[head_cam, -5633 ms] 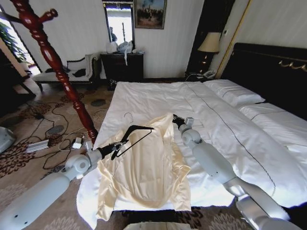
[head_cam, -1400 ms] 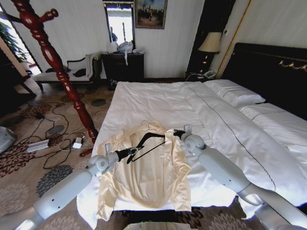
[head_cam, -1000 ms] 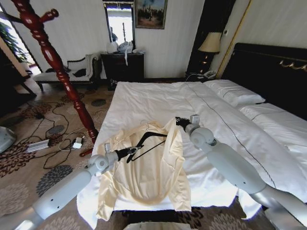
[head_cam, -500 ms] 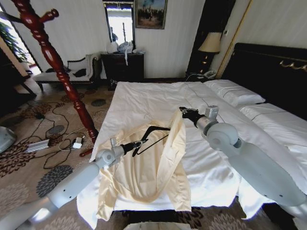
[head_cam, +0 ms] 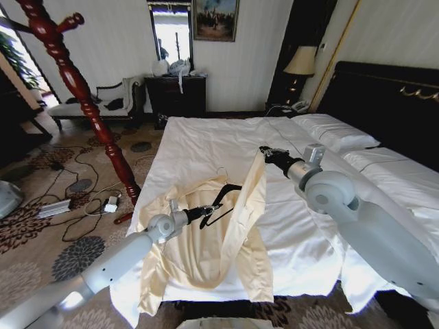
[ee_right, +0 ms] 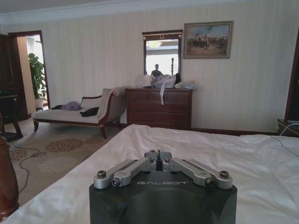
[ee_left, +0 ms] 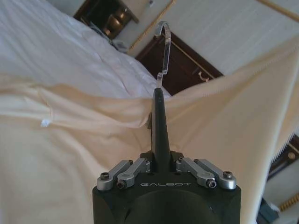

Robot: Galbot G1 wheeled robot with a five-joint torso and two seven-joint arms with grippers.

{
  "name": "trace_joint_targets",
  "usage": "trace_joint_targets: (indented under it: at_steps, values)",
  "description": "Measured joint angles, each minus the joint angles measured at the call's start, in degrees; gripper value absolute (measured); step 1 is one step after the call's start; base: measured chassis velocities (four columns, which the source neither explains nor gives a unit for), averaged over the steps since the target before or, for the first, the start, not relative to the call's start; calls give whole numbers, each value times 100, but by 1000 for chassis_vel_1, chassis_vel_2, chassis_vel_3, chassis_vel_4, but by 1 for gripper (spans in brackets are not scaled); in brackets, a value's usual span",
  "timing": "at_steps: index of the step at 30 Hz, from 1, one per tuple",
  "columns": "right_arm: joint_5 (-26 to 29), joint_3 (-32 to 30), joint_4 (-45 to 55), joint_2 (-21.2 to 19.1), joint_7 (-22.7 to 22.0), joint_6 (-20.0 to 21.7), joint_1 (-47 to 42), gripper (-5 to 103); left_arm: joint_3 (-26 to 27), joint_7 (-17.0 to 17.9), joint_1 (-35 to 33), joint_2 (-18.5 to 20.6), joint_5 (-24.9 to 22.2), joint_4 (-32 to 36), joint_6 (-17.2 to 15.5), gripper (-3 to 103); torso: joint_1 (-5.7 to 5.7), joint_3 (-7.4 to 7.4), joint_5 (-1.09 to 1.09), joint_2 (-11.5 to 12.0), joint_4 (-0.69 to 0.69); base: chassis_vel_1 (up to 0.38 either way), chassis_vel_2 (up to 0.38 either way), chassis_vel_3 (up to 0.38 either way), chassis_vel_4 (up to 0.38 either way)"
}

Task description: Pick up the clothes from the bed and hang them on the clothes hanger.

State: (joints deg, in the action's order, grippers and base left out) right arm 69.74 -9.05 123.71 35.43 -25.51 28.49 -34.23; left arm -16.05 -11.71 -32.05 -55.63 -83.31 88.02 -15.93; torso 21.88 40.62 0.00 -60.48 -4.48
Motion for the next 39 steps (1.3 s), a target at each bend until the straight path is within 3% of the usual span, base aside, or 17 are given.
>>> trace_joint_targets:
  at_steps: [11, 21, 39]
  values:
    - [50, -378, 132, -192, 85, -10, -272, 1, 555, 187, 413, -155, -243, -390, 65, 18, 0, 0, 0, 0, 2, 0, 0, 0, 0]
    - [-152, -348, -91, -186, 178, -70, -240, 1, 762, 189, -314, 499, -325, 288, 9, 18, 0, 0, -1, 0, 3, 0, 0, 0, 0]
    - [-288, -226, -238, -199, 271, -171, -76, 1, 772, 215, -1018, 1135, -412, 1186, -148, 18, 0, 0, 0, 0, 2, 0, 0, 0, 0]
